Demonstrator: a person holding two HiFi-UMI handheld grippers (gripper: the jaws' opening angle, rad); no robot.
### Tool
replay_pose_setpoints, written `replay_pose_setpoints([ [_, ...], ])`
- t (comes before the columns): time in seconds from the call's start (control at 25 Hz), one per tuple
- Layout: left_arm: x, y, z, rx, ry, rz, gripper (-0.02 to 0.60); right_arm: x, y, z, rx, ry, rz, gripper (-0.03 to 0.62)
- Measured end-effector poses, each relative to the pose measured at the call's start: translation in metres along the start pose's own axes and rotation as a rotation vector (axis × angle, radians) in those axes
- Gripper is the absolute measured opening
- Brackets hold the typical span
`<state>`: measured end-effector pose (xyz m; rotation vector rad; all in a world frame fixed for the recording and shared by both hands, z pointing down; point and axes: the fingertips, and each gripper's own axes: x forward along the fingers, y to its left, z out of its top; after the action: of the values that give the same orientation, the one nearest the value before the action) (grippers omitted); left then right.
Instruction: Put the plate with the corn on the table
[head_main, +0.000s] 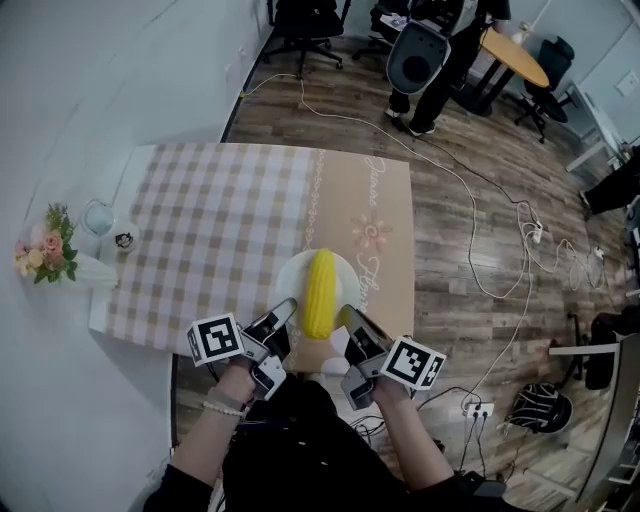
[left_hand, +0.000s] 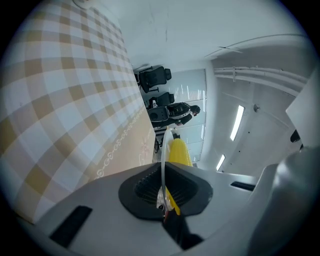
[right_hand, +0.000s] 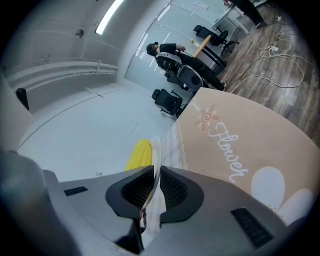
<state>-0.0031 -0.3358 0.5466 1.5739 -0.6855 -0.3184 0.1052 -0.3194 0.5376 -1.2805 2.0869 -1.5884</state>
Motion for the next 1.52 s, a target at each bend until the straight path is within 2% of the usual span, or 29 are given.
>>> replay_pose_setpoints([
  [0.44, 0.011, 0.045, -0.001, 0.004, 0.037, 0.087, 0.023, 0.020, -0.040, -0.014, 0.002, 0.049, -0.082, 0.069],
  [0.76, 0.019, 0.074, 0.004, -0.006, 0.033, 0.134, 0.023, 0.038, -0.066, -0.020, -0.004, 0.083, -0.126, 0.074],
  [1.12, 0.032, 0.095, 0.009, -0.003, 0.047, 0.178, 0.023, 0.052, -0.089, -0.021, -0.027, 0.120, -0.186, 0.080],
  [1.52, 0.040, 0.116, 0.006, -0.033, 0.069, 0.248, 0.025, 0.059, -0.111, -0.025, -0.013, 0.159, -0.242, 0.083],
])
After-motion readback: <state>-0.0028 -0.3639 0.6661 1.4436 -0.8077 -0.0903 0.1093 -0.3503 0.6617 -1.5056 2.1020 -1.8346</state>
